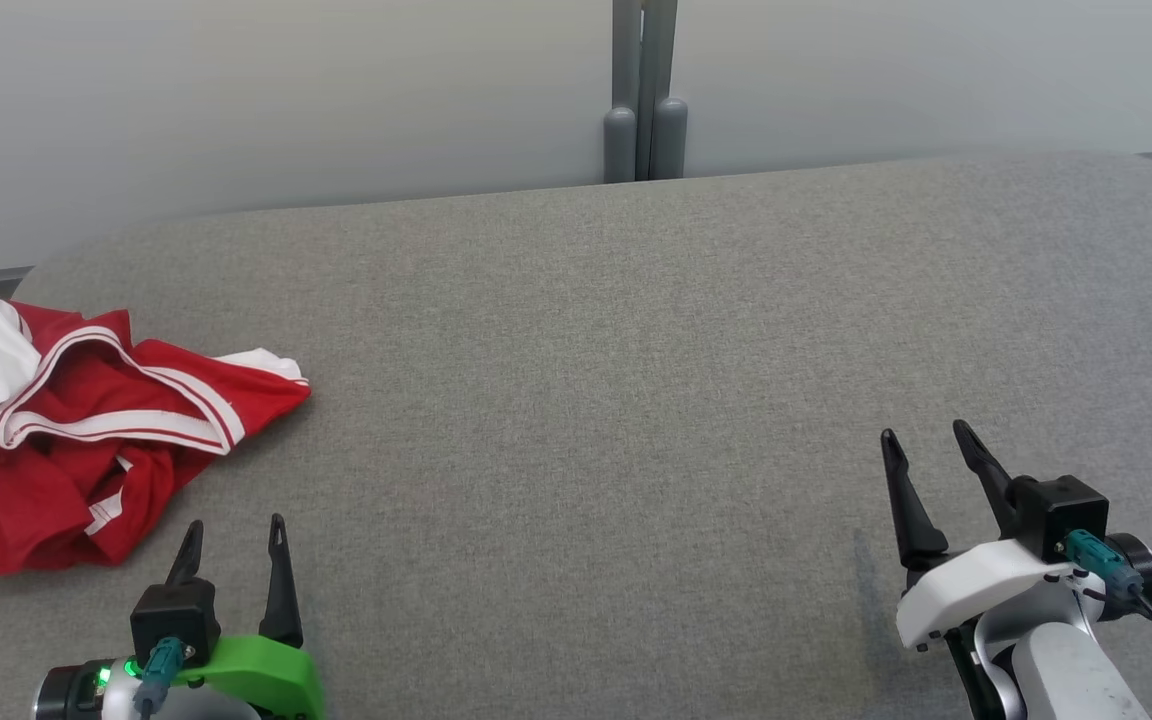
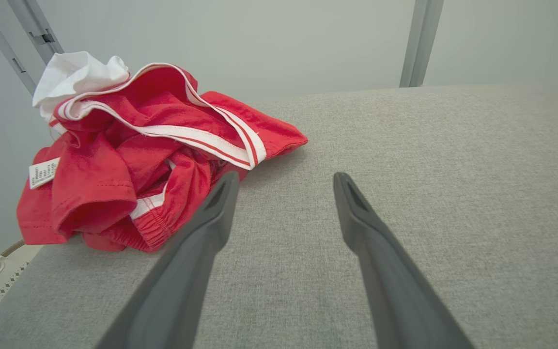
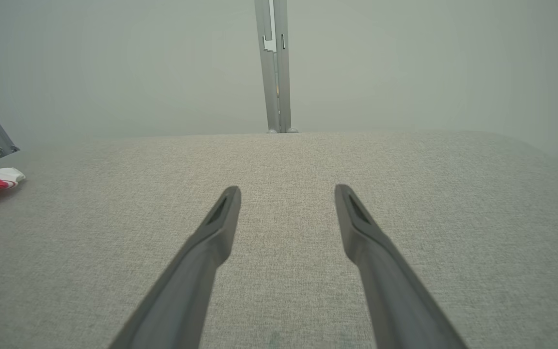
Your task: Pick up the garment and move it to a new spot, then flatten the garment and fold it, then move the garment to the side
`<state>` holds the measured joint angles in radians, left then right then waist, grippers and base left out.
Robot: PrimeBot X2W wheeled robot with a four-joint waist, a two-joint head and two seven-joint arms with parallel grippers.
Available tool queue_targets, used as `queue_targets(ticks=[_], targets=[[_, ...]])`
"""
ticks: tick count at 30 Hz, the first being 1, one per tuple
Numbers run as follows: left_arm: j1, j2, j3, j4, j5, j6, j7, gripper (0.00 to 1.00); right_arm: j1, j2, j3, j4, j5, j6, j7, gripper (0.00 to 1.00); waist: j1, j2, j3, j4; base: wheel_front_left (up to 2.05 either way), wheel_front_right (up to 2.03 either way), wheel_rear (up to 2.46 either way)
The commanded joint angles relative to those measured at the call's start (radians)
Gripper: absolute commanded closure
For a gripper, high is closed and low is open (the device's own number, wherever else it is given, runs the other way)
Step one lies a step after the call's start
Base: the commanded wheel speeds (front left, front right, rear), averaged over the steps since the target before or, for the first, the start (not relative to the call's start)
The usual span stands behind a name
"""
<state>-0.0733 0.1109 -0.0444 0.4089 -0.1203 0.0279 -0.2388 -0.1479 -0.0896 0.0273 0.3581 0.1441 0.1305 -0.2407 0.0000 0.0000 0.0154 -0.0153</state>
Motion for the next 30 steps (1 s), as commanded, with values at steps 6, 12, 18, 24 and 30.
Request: queue_targets(ticks=[6, 12, 18, 24, 30], targets=[[-0.016, 0.003, 0.001, 0.0, 0.05, 0.003, -0.018, 0.0, -0.018, -0.001, 0.005, -0.008, -0.053, 0.0, -0.017, 0.0, 0.0, 0.0, 0.003, 0.002, 0.0, 0.0, 0.0], [-0.017, -0.003, 0.019, 0.01, 0.081, 0.008, -0.03, 0.0, -0.023, -0.01, 0.066, -0.011, -0.087, 0.0, -0.027, 0.0, 0.0, 0.0, 0.01, 0.03, 0.0, 0.0, 0.0], [-0.007, -0.005, 0.038, 0.017, 0.075, 0.002, -0.026, 0.0, -0.03, -0.012, 0.112, -0.006, -0.066, 0.0, -0.025, 0.0, 0.0, 0.0, 0.019, 0.125, 0.0, 0.0, 0.0], [0.005, -0.011, 0.056, 0.023, 0.072, -0.002, -0.026, 0.0, -0.043, -0.008, 0.16, 0.001, -0.053, 0.0, -0.025, 0.0, 0.0, 0.0, 0.031, 0.256, 0.0, 0.0, 0.0], [0.026, -0.014, 0.089, 0.03, 0.031, -0.05, -0.026, 0.0, -0.057, -0.006, 0.231, 0.022, -0.029, 0.0, -0.025, 0.0, 0.0, 0.0, 0.039, 0.358, 0.0, 0.0, 0.0]])
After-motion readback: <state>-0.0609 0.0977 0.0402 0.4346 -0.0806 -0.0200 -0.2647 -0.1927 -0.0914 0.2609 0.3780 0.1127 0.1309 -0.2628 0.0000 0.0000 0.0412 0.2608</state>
